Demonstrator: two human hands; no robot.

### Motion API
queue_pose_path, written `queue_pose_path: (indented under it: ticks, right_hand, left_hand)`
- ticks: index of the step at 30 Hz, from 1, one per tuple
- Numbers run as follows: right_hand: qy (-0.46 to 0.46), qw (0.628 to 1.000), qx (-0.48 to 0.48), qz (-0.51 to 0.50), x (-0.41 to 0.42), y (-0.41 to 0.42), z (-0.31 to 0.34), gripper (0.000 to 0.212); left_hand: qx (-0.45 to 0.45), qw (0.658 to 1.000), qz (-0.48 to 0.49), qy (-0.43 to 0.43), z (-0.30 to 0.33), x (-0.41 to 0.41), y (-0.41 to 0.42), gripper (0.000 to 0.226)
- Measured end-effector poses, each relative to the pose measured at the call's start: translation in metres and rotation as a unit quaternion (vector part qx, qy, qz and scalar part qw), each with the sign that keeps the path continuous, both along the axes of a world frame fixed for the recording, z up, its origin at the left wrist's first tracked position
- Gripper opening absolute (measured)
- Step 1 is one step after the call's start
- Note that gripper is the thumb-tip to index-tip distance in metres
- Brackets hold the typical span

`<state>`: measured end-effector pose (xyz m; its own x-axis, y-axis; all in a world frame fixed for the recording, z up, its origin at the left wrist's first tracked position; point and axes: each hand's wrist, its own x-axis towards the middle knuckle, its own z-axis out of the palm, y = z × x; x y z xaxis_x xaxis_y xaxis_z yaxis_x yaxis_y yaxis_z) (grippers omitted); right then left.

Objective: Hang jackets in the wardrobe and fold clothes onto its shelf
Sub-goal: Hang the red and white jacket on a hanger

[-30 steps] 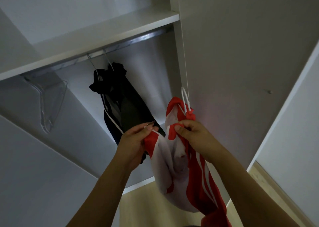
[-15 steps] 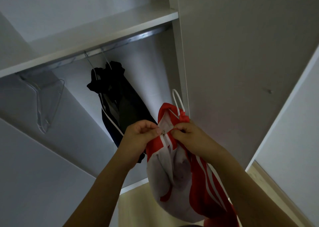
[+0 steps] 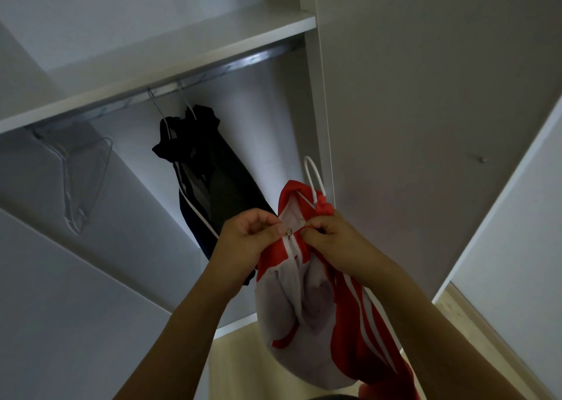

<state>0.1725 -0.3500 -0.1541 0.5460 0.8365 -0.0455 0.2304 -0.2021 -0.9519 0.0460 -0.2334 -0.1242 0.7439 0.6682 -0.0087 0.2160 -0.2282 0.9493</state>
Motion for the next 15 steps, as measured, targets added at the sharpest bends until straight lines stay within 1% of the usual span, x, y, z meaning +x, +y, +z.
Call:
queue_pose_path:
  ticks: [3,5,7,10,13,15]
  right_hand:
    - [-0.003,1.0,-0.006,0.0,-0.0011,0.0003,0.0,0.038]
    - [0.011,1.0,-0.011,-0.002,-0.0013,0.0006,0.0002,0.037]
    - [0.041,0.999,0.004,-0.013,-0.0022,0.0001,0.0012,0.039]
    - [0.11,0.993,0.035,-0.02,-0.0022,-0.0025,0.0026,0.039]
    - [0.163,0.986,0.028,0.0,0.0005,-0.0037,0.0033,0.029]
    - [0.165,0.986,0.014,0.021,0.0033,-0.0044,0.0017,0.022]
  left_hand:
    - [0.006,1.0,-0.007,0.008,0.0006,-0.0002,-0.0004,0.003]
    - [0.016,1.0,-0.015,0.014,0.0009,-0.0002,-0.001,0.004]
    - [0.036,0.999,-0.022,0.025,0.0009,0.0007,-0.002,0.007]
    - [0.061,0.997,-0.019,0.034,-0.0004,0.0018,-0.0034,0.009]
    - [0.061,0.998,-0.018,0.029,-0.0027,0.0022,-0.0038,0.007]
    - [0.049,0.998,-0.018,0.025,-0.004,0.0021,-0.0032,0.005]
